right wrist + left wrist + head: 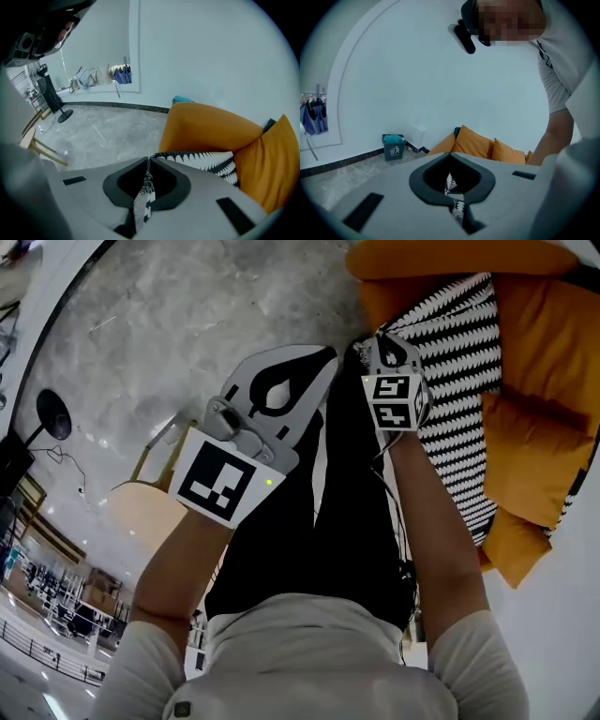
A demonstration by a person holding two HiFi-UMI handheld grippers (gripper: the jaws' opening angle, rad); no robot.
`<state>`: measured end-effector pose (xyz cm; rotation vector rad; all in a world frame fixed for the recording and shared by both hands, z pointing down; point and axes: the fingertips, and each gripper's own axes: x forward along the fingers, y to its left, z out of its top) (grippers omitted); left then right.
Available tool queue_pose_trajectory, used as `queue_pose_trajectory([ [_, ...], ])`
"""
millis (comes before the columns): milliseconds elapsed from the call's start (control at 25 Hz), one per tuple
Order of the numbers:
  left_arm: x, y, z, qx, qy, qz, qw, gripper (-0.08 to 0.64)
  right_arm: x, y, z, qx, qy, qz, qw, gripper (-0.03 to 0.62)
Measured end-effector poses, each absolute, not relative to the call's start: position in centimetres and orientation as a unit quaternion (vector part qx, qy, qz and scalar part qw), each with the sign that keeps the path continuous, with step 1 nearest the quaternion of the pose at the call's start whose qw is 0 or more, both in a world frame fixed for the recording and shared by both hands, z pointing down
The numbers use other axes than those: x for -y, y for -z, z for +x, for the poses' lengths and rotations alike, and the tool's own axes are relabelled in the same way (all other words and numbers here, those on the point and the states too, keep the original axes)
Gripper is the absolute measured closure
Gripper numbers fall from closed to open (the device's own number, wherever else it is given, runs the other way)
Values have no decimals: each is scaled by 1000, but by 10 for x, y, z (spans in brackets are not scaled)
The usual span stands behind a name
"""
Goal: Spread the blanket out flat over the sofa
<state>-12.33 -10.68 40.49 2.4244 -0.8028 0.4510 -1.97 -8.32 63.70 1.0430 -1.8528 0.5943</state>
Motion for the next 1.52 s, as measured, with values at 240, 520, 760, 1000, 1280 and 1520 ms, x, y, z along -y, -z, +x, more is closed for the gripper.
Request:
queue_pose_trajectory([
  [240, 138, -452, -178, 348, -154, 879, 287, 551, 129, -716, -77, 755, -237, 349, 503, 557],
  [520, 142, -477, -199, 403, -141, 850, 308, 551, 142, -774, -89, 751, -222, 273, 559, 555],
  [760, 141, -509, -210, 422, -131, 839, 318, 551, 153, -828, -83, 723, -238, 271, 589, 555],
  [1000, 139, -519, -215, 424, -129, 835, 326, 551, 159, -835, -95, 709, -232, 285, 602, 552],
  [1280, 145, -487, -210, 400, -144, 849, 313, 551, 150, -782, -152, 774, -261, 235, 527, 442],
  [1520, 146, -420, -205, 389, -143, 863, 288, 551, 157, -673, -151, 798, -266, 273, 466, 442],
])
